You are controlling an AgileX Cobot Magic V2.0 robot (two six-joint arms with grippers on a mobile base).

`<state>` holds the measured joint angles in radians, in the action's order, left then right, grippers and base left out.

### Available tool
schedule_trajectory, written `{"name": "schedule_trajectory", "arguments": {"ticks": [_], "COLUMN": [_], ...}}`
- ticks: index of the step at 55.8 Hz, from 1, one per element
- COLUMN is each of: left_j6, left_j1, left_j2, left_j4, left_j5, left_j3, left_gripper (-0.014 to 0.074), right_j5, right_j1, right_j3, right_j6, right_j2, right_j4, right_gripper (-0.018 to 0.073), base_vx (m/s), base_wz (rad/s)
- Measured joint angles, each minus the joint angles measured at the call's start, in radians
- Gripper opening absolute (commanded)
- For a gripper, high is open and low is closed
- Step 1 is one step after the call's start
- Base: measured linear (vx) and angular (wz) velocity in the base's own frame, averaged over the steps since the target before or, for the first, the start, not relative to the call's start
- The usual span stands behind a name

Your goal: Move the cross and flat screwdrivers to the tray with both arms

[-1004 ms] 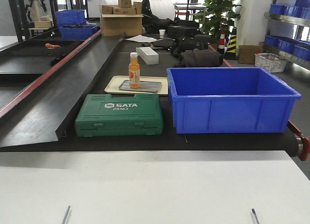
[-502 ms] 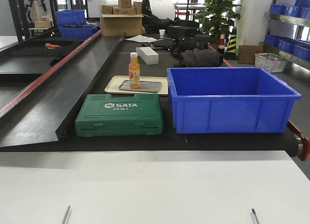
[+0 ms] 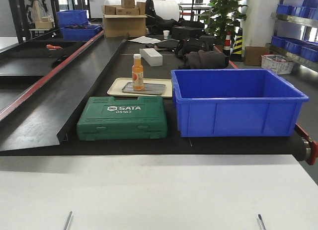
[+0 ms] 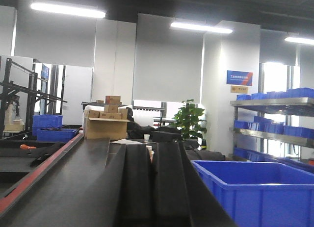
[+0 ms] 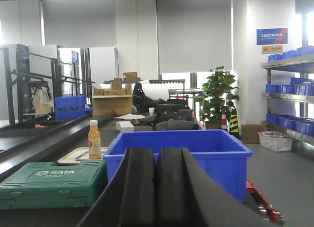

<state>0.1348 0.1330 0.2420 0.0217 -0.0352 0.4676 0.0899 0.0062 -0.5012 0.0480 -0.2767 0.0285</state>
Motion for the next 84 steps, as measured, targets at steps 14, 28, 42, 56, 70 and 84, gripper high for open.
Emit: {"name": "schedule_trajectory", "arguments": {"ticks": [14,28,42,56,70,84], "left_j6": [-0.013,-0.013,-0.013,-0.013,-0.013,-0.013], "left_j1": [0.0,0.0,0.0,0.0,0.0,0.0], "left_j2": [0.443,0.68,0.722,0.723,0.723,0.723], "left_j4": [0.0,0.0,0.0,0.0,0.0,0.0], "left_j5": [0.174,0.177,0.167,0.167,0.18,0.245], "left_j3": [0.271,0.287,0.287,0.287,0.287,0.287], "left_gripper": [-0.0003,0.0082,0.0372,0.0472,0.0472,0.0472], "right_j5": [0.04,0.051,0.072,0.069,0.509,0.686], "right_j1": [0.0,0.0,0.0,0.0,0.0,0.0], "right_j3": [-0.242,-0.25,-0.251,-0.257,-0.465,-0.545], "right_j6": [-0.005,0.0,0.001,0.017,0.029,-0.006], "right_j2": [-0.389,-0.55,-0.556,-0.562,-0.844,-1.19], "right_j4": [0.005,0.005,0.005,-0.019,-0.028,-0.028], "right_gripper": [-0.0008,0.007,0.0439,0.062,0.0553,0.0547], "base_vx": [0.0,0.0,0.0,0.0,0.0,0.0], "base_wz": [0.0,0.0,0.0,0.0,0.0,0.0]}}
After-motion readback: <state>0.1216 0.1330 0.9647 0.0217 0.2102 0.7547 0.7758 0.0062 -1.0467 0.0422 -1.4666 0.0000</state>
